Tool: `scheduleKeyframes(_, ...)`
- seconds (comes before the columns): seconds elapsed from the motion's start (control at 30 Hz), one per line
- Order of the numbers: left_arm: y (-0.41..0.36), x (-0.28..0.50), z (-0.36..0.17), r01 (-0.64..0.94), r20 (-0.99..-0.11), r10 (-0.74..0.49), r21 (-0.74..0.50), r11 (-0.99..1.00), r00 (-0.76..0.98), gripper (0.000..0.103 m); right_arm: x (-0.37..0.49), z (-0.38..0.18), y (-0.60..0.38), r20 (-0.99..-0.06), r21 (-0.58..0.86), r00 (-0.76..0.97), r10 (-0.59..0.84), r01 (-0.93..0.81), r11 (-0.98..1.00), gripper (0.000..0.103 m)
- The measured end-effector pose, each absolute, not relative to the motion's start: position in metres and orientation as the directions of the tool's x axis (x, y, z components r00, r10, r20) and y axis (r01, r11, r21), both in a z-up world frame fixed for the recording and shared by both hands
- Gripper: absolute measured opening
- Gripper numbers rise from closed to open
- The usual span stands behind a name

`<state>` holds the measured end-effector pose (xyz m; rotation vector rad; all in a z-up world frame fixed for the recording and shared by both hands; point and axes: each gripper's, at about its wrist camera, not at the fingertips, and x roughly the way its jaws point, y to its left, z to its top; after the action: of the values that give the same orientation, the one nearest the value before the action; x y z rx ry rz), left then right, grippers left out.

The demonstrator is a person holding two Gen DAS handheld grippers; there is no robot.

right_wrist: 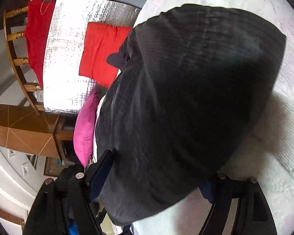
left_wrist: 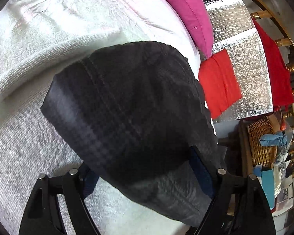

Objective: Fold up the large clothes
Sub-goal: 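Grasp the jacket bundle with both grippers and fold it over itself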

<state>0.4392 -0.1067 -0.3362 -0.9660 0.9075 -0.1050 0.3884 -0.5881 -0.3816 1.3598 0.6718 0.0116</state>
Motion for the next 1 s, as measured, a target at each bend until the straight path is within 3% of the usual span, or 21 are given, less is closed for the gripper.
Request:
scheduleKeyframes(0.2, -0.11, 0.443, -0.337, -0.31, -0.634, -0.412, -0.722, 0.618, 0.654, 0.065, 0.396, -0.379, -0.588, -0.467, 0.882, 0.792, 0.393, 0.387, 0.268, 0.081)
scheduleKeyframes(0.47, -0.118, 0.443, -0.316, -0.239, -0.63, -0.379, -0.677, 0.696, 0.678, 0.031, 0.388, -0.366, -0.582, -0.5, 0.847, 0.809, 0.309, 0.383, 0.368, 0.053)
scheduleKeyframes(0.53, -0.118, 0.443, -0.31, -0.217, -0.618, -0.382, -0.676, 0.704, 0.687, 0.027, 0.387, -0.353, -0.576, -0.511, 0.821, 0.813, 0.279, 0.365, 0.439, 0.043)
scheduleKeyframes(0.6, -0.118, 0.441, -0.303, -0.196, -0.605, -0.385, -0.677, 0.709, 0.697, 0.024, 0.384, -0.342, -0.571, -0.513, 0.797, 0.82, 0.254, 0.345, 0.496, 0.04)
scheduleKeyframes(1.0, -0.112, 0.406, -0.283, -0.165, -0.622, -0.372, -0.635, 0.755, 0.689, 0.022, 0.348, -0.307, -0.546, -0.545, 0.697, 0.806, 0.23, 0.283, 0.659, 0.036)
